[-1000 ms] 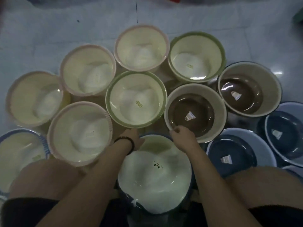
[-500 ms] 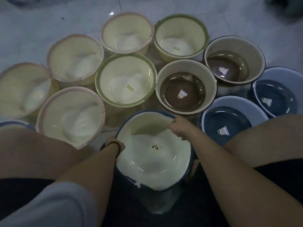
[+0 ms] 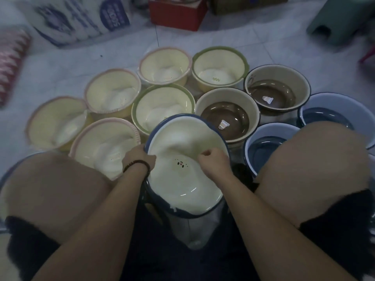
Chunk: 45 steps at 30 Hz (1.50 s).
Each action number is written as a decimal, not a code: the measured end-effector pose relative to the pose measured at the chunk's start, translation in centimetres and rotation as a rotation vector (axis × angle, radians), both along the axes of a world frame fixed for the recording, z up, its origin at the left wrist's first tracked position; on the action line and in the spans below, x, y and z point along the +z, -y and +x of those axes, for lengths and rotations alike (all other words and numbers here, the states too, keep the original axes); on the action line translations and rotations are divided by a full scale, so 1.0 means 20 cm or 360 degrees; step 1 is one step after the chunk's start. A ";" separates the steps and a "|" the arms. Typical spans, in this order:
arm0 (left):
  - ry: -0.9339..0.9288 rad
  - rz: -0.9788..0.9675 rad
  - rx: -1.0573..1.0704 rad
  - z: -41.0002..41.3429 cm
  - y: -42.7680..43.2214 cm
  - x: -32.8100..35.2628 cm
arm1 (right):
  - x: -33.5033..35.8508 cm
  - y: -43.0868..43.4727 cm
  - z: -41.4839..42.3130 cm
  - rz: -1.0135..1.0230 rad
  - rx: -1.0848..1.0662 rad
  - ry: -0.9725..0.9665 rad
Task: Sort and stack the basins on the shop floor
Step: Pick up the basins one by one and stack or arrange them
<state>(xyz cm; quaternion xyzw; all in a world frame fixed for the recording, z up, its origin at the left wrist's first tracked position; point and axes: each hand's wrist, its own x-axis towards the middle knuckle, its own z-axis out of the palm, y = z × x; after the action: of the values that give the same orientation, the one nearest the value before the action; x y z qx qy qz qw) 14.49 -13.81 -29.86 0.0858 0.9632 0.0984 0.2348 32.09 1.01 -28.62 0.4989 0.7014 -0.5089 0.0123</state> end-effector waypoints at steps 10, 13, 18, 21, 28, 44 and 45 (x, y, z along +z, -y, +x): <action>-0.0718 0.0886 0.0307 0.16 -0.07 0.62 | 0.72 -0.06 0.13 0.0383 -0.0272 -0.1120; -0.0852 0.1150 0.0415 0.18 -0.16 0.82 | 0.88 -0.18 0.30 0.0486 -0.0485 -0.1233; -0.0777 0.1583 0.0427 0.19 -0.41 1.11 | 1.00 -0.47 0.54 0.0417 -0.0723 -0.1072; -0.0614 0.1737 0.0294 0.20 -0.63 1.26 | 1.02 -0.60 0.68 -0.0011 -0.0801 -0.1119; -0.0211 0.1964 -0.0252 0.65 -1.35 1.44 | 1.16 -0.79 1.16 -0.0019 -0.1101 -0.1357; 0.1616 0.1528 -0.1112 2.12 -1.94 1.06 | 0.75 -0.69 2.29 0.0115 -0.2596 -0.1875; 0.1739 0.1376 -0.1153 2.20 -1.93 1.00 | 0.73 -0.72 2.27 0.0095 -0.2601 -0.1901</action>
<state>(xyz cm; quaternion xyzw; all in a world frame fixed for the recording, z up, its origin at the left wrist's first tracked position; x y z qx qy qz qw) 58.53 24.80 -9.82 0.4178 0.4994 0.4101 0.6386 77.50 15.44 -13.96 0.4900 0.0489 -0.5101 -0.7052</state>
